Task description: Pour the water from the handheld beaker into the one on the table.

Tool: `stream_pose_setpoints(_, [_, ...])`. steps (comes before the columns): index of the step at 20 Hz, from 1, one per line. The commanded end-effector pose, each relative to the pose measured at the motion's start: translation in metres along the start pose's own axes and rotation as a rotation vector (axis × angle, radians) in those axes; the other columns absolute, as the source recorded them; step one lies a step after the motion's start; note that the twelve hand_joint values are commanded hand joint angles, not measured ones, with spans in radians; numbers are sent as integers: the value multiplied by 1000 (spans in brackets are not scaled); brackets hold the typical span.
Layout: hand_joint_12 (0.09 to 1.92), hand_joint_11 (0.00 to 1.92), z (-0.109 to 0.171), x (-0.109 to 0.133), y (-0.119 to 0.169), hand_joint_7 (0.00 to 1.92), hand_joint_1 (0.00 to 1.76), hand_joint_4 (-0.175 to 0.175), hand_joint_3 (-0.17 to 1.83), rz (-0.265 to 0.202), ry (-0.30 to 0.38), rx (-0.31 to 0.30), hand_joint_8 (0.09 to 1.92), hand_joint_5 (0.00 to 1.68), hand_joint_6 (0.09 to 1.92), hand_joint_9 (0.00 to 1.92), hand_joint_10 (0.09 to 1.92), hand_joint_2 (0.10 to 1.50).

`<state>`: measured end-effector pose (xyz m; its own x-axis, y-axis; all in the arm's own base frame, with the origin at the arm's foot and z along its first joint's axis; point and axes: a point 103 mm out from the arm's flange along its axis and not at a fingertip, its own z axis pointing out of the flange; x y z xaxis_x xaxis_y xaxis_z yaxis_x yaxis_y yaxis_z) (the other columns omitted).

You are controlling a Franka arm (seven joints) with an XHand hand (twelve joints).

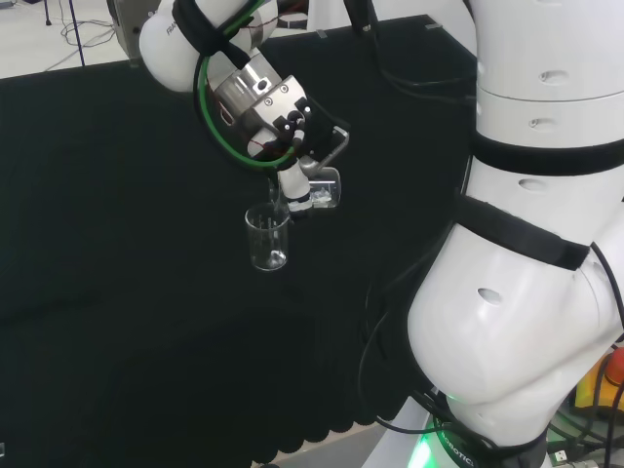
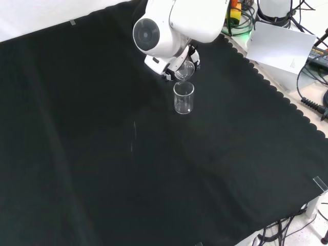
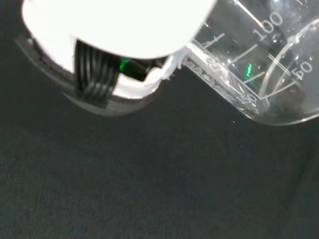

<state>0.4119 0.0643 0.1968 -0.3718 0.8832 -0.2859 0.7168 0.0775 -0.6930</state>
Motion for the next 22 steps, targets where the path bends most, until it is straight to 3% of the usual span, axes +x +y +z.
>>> stream_pose_setpoints(1, [804, 1166, -1, 0, 2, 1471, 1550, -175, 622, 13, -14, 17, 384, 1436, 170, 1610, 223, 587])
stream_pose_setpoints(22, [824, 1161, -13, 5, 4, 1458, 1551, -175, 638, 59, -72, 93, 415, 1397, 259, 1593, 262, 581])
